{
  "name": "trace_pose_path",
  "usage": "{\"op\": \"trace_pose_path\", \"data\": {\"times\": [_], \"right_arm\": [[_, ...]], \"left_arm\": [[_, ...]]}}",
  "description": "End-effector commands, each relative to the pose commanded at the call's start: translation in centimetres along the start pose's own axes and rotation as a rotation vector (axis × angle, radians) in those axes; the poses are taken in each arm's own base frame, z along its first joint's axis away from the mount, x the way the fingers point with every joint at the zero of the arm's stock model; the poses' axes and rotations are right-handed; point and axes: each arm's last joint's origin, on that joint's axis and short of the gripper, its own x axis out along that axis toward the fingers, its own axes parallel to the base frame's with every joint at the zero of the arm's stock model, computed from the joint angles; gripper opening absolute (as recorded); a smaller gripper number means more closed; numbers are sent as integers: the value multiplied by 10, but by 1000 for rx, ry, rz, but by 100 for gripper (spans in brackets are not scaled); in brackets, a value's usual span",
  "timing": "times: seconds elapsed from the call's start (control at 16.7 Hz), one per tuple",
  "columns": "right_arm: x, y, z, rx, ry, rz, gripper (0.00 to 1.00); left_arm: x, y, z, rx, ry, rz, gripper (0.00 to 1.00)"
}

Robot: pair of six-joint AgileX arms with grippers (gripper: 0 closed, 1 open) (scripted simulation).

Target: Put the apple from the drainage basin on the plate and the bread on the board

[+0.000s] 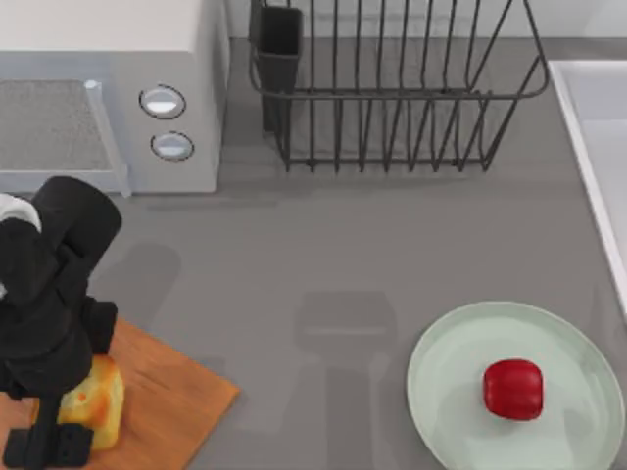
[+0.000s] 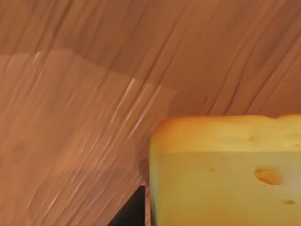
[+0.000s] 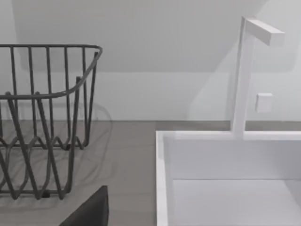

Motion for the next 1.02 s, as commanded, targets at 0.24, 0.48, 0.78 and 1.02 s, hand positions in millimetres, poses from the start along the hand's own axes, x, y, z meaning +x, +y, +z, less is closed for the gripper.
{"op": "trace_pose_path", "data": {"times": [0.24,0.48,0.78,1.02], "right_arm": [[0,0,0,0,0,0,100],[0,0,0,0,0,0,100],[0,0,0,0,0,0,100],[0,0,0,0,0,0,100]], "left_arm": [[0,0,0,0,0,0,38],[0,0,0,0,0,0,68],[0,0,0,0,0,0,100],[0,0,0,0,0,0,100]]}}
